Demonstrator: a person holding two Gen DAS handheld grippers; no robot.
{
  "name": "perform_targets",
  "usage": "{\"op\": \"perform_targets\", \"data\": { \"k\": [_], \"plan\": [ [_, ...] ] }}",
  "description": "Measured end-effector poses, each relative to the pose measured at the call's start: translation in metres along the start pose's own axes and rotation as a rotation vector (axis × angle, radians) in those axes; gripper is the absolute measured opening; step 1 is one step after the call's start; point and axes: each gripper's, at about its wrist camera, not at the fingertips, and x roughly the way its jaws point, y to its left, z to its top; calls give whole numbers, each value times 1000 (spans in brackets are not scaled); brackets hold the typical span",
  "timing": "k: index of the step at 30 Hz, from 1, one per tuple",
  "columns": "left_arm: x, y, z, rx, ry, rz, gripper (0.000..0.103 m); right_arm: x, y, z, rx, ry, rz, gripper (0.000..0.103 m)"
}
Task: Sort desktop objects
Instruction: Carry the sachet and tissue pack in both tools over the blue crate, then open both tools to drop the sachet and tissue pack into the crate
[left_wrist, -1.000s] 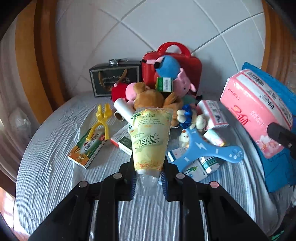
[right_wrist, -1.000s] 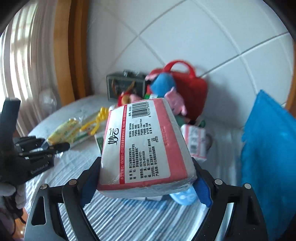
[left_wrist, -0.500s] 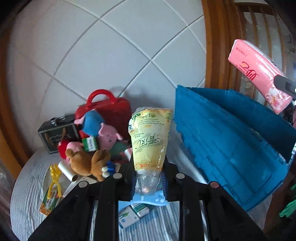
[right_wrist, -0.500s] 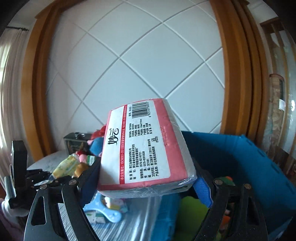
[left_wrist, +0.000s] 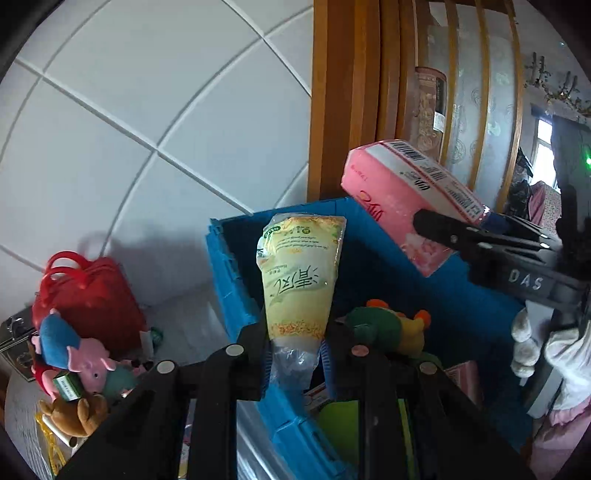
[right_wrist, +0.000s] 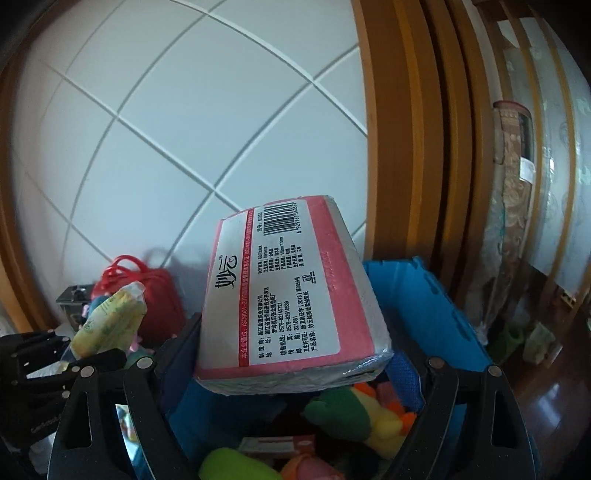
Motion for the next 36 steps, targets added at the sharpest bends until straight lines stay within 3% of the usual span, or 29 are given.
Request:
{"op": "perform_targets", "data": {
  "k": [4, 6, 9, 13, 18, 21, 24, 31, 33, 36],
  "plan": [
    [54, -8, 22, -8, 120, 0, 22, 47, -32, -16, 111, 90, 33, 88],
    [73, -12, 28, 11, 152, 24, 22, 65, -43, -24, 155, 166, 20, 88],
    [89, -9, 30, 1, 191, 19, 22, 73, -56, -27, 194, 193, 29, 88],
    [104, -10, 32, -7, 246, 11, 22, 69, -50, -26, 110, 171, -98, 88],
    [122, -27, 33, 20, 304, 46, 22, 68, -38, -27, 17, 155, -172, 88],
    [127, -28, 31, 14, 328, 54, 28, 70, -36, -28, 9, 164, -183, 88],
    [128, -30, 27, 37, 329, 86, 35, 73, -39, -27, 15, 160, -184, 88],
    [121, -29, 29, 55, 286, 155, 63, 71, -38, -25, 12, 135, -178, 93],
    [117, -29, 30, 65, 270, 163, 66, 67, -39, -23, 16, 109, -191, 103],
    [112, -27, 33, 71, 247, 173, 67, 68, -41, -22, 29, 113, -200, 103]
  ]
}}
